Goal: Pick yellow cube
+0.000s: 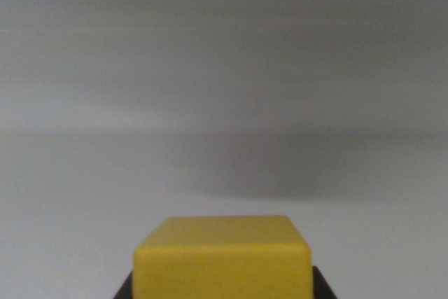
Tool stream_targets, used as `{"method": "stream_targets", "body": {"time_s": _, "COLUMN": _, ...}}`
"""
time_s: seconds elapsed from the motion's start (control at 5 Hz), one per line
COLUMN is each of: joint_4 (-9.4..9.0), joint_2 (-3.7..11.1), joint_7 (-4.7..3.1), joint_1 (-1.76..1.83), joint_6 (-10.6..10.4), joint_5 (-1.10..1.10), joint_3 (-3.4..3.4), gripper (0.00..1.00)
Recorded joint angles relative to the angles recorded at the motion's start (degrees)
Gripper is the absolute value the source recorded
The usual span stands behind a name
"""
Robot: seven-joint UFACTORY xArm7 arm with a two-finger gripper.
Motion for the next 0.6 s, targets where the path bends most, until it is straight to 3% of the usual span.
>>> {"method": "stream_targets", "body": {"time_s": 0.2, "joint_4": 1.57, "joint_2": -0.92, "joint_7": 0.08, "joint_1": -0.01, "joint_6": 2.49, "joint_5": -0.03, "joint_3": 0.0, "gripper": 1.0}}
{"method": "stream_targets", "body": {"time_s": 0.4, "joint_4": 1.57, "joint_2": -0.92, "joint_7": 0.08, "joint_1": -0.01, "joint_6": 2.49, "joint_5": -0.03, "joint_3": 0.0, "gripper": 1.0}}
{"method": "stream_targets", "body": {"time_s": 0.6, "joint_4": 3.22, "joint_2": -1.89, "joint_7": 0.17, "joint_1": -0.01, "joint_6": 5.11, "joint_5": -0.05, "joint_3": -0.01, "gripper": 1.0}}
